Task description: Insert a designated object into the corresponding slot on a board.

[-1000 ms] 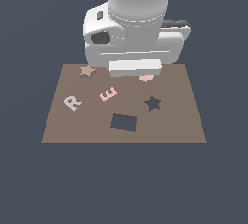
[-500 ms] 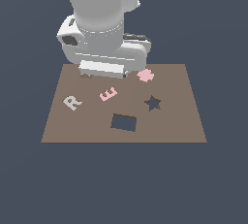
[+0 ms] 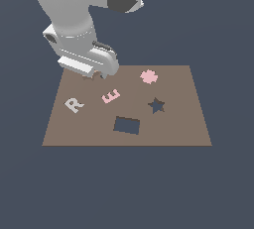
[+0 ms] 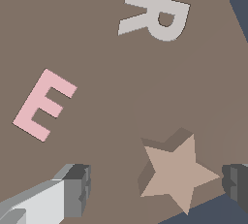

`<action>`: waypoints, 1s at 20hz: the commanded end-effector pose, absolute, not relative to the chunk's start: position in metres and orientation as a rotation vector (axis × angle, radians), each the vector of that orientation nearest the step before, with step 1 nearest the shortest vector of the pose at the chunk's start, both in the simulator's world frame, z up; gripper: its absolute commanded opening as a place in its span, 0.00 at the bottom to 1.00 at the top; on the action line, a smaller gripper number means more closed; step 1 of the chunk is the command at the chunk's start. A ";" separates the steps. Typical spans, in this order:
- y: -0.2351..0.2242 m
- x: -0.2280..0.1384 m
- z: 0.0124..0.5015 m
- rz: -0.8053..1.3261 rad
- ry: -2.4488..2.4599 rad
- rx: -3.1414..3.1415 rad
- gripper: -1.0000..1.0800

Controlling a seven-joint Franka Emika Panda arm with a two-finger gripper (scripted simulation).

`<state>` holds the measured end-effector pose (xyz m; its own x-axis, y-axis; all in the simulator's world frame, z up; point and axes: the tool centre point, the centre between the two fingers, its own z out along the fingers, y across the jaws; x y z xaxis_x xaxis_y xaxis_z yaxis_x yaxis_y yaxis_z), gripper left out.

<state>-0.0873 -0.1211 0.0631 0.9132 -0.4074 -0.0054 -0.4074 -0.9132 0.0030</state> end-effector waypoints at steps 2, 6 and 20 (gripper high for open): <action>-0.133 -0.098 0.055 -0.002 -0.729 3.054 0.96; -0.138 -0.103 0.051 0.000 -0.762 3.046 0.96; -0.138 -0.104 0.030 0.000 -0.763 3.047 0.00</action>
<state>-0.1042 -0.1379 0.0307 0.8819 -0.4715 -0.0011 -0.4715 -0.8819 0.0007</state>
